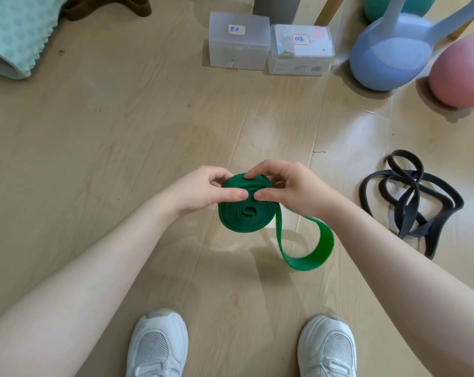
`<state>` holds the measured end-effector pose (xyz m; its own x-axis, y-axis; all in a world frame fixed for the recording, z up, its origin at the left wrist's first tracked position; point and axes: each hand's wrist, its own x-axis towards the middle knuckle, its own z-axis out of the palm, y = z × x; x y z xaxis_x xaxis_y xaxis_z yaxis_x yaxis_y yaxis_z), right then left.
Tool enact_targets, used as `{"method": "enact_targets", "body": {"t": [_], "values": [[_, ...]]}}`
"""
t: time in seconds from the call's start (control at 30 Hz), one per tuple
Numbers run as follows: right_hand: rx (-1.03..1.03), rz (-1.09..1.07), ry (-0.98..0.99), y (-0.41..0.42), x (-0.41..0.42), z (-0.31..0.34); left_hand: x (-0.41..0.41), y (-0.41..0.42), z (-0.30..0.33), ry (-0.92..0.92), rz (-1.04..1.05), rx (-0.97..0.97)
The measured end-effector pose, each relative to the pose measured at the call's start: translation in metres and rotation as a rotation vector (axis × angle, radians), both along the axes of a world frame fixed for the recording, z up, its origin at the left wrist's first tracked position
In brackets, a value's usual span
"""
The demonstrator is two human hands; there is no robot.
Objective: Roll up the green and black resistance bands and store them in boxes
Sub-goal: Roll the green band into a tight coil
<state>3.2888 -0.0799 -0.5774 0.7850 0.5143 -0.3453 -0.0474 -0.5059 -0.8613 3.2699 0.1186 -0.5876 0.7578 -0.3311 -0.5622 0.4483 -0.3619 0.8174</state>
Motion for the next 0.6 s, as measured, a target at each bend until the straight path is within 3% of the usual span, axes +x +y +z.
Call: {"method": "enact_targets", "body": {"t": [0.3,0.43,0.6], "values": [[0.042,-0.112,0.028,-0.002,-0.001,-0.013,0.002,-0.01,-0.003,-0.221,0.108,0.002],[0.139,-0.159,0.109,-0.017,-0.002,-0.018,-0.003,-0.003,-0.008,-0.223,0.296,-0.14],[0.298,-0.323,0.07,-0.009,-0.006,-0.022,-0.004,-0.006,-0.006,-0.155,0.513,-0.304]]}}
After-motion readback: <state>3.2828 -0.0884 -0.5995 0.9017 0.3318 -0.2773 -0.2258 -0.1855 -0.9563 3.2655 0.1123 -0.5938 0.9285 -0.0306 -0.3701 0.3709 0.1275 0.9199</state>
